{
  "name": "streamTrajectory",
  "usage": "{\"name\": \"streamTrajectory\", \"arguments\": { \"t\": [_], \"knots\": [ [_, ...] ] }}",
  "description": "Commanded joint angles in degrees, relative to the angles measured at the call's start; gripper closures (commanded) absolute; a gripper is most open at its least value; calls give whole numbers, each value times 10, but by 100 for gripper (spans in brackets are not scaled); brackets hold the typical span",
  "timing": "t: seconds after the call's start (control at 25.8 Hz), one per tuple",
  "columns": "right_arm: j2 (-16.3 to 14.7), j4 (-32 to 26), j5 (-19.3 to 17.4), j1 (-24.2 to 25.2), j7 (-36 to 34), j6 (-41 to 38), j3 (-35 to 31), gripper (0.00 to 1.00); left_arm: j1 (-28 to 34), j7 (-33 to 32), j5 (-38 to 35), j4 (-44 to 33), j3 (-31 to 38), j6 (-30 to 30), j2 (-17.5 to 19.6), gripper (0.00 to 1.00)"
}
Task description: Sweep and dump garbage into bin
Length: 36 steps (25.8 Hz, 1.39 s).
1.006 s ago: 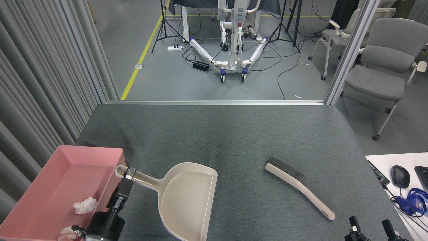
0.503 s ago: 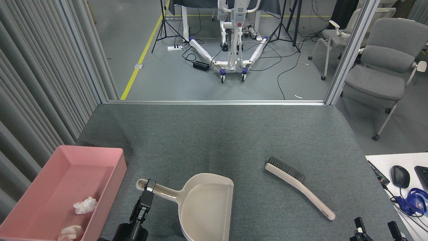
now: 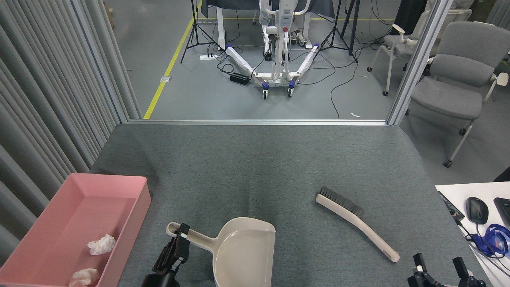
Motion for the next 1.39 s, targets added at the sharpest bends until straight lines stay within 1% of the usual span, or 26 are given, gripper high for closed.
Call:
{"name": "streamTrajectory", "arguments": {
  "t": [0.0, 0.08, 0.15, 0.19, 0.23, 0.27, 0.31, 0.35, 0.5, 0.58, 0.7, 0.81, 0.89, 1.01, 1.12, 1.24, 1.28, 1.35],
  "knots": [
    [43, -38, 29, 0, 6, 7, 35, 2, 0, -2, -34, 3, -6, 6, 1, 100],
    [50, -46, 42, 5, 6, 7, 40, 2, 0, -5, -52, 3, -5, 8, 0, 100],
    [59, -49, 42, 12, 5, 7, 46, 2, 1, -6, -59, 2, -5, 9, 1, 100],
    [59, -50, 42, 12, 5, 7, 46, 2, 2, -7, -61, 0, -4, 10, 1, 96],
    [60, -50, 43, 12, 4, 6, 46, 2, 3, -8, -63, -2, -3, 11, 2, 85],
    [59, -51, 43, 12, 4, 4, 46, 2, 6, -8, -63, -4, -1, 13, 2, 61],
    [59, -52, 42, 11, 4, 3, 46, 2, 9, -3, -62, -6, 1, 15, 2, 16],
    [59, -53, 42, 10, 3, 2, 46, 2, 11, -2, -61, -10, 1, 14, 3, 0],
    [58, -53, 42, 9, 3, 0, 46, 2, 18, -1, -65, -30, 6, 17, 5, 0],
    [57, -53, 42, 9, 3, 0, 46, 2, 25, -1, -84, -46, 7, 20, 7, 0],
    [58, -53, 42, 10, 3, 0, 46, 2, 39, -1, -153, -86, 14, 25, 15, 0],
    [59, -53, 42, 10, 3, 0, 46, 2, 49, -2, -202, -118, 21, 26, 18, 0],
    [59, -53, 42, 9, 3, 0, 46, 2, 56, -1, -249, -136, 31, 28, 22, 0],
    [59, -53, 42, 6, 3, 0, 47, 2, 61, 0, -325, -140, 46, 27, 25, 0],
    [60, -53, 43, 9, 4, 2, 53, 2, 59, 6, -375, -140, 56, 30, 25, 0],
    [64, -54, 46, 9, 5, 9, 75, 2, 59, 8, -386, -141, 56, 44, 25, 0],
    [71, -56, 49, 10, 5, 12, 79, 2, 59, 11, -387, -142, 56, 47, 25, 0],
    [89, -61, 71, 12, 5, 24, 94, 2, 59, 20, -387, -142, 57, 48, 24, 0]
  ]
}}
